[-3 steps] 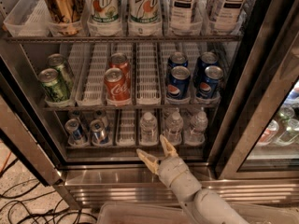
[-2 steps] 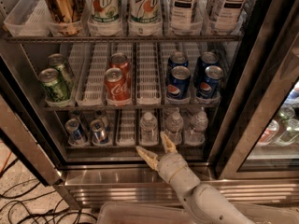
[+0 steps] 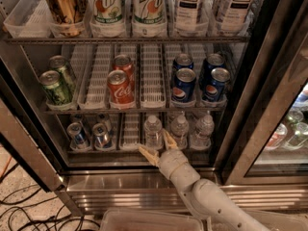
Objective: Pick water bottle from bottom shelf of fridge
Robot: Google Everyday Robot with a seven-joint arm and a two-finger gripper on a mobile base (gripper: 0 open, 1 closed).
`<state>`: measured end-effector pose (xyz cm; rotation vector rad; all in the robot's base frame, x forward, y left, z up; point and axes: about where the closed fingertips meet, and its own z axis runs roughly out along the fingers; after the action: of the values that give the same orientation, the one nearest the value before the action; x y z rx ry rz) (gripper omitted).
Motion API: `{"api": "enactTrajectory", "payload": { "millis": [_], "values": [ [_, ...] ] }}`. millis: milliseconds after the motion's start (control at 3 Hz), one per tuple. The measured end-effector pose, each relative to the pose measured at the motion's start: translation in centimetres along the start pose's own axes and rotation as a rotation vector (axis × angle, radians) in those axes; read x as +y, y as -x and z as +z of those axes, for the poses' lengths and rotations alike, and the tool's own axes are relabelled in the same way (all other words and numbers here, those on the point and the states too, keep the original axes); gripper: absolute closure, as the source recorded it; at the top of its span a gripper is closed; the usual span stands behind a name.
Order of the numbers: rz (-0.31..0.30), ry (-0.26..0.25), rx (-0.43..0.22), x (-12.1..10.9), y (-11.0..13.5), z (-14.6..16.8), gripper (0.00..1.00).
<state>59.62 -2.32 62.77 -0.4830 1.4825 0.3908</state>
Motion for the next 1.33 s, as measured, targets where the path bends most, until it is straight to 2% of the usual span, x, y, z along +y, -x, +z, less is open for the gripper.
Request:
{"api": "enactTrajectory", "payload": {
  "millis": [667, 1333],
  "values": [
    [-0.007, 0.007, -0.027, -0.4, 0.3, 5.0, 0.24],
    [-0.007, 0.006, -0.027, -0.5, 0.3, 5.2, 0.66]
  ]
}}
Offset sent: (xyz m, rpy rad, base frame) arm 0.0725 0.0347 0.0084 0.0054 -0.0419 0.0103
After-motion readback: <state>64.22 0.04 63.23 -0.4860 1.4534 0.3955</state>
